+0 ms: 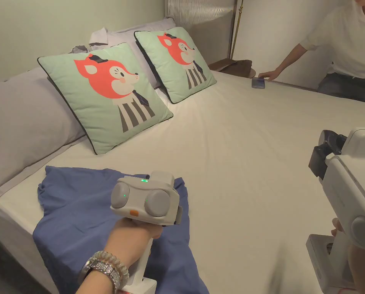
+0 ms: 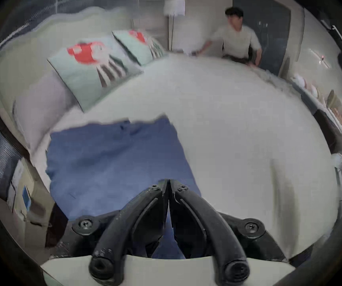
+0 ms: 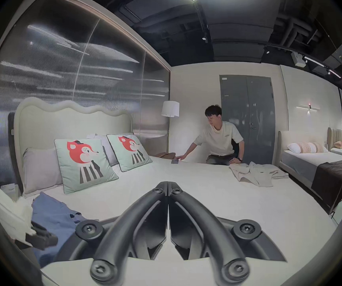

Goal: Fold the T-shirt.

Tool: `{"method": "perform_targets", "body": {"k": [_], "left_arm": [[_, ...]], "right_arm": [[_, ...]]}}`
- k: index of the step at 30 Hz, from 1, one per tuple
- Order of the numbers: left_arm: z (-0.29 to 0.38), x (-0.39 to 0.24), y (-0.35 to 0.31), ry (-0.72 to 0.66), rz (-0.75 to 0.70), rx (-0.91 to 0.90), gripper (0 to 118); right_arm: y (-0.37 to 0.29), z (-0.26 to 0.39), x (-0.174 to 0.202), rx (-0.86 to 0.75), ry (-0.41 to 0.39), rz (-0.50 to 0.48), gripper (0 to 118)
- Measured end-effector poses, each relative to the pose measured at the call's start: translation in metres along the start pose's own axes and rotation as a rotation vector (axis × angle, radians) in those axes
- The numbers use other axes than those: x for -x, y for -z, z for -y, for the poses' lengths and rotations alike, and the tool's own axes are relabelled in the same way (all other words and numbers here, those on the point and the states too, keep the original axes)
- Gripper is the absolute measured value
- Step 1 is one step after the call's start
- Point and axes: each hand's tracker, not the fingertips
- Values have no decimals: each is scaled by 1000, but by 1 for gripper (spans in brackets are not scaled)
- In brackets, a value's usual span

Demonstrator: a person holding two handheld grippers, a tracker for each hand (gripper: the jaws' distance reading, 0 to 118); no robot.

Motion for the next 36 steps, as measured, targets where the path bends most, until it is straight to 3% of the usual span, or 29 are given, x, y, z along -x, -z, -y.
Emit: {"method": "perform_targets", "body": {"k": [4,5,6,8,15,17,19,20,21,22,23,24,25,28,31,36], "left_arm": [[8,5,31,-47,4,71,0],[9,10,38,-98,11,83,10],[10,13,44,-132,17,106,37],[12,18,55,-172,41,115,110],[14,22,94,-181,23,183,106],[18,20,96,-185,15,200,97],[21,17,95,-150,-39,189,82],[21,15,93,-123,-67,184,68],[20,14,90,-122,-64,178,47],[19,15,86,-122,-55,167,17],[16,15,82,-120,-69,146,17],[14,17,79,-123,-102,116,6],[12,21,72,-127,-146,96,5],[7,28,60,-195,-53,95,5],[-3,20,37,-166,-71,-9,5],[-33,-5,-23,-172,26,-188,5]], "right_arm": [[7,9,-2,18,-6,2,0],[9,10,-2,23,-7,0,0],[10,12,-2,27,-8,-1,0],[12,15,-3,34,-8,0,0],[14,25,-9,60,4,10,0],[14,26,-11,64,3,13,0],[13,27,-13,67,-1,15,0],[13,27,-15,68,-3,16,0],[12,27,-16,68,-3,19,0],[12,27,-17,68,0,21,0],[11,26,-18,68,4,21,0],[9,26,-19,67,7,23,0],[7,25,-20,64,8,25,0],[2,22,-22,55,6,27,0],[-4,16,-26,42,9,33,0],[-20,3,-37,7,18,52,0]]}}
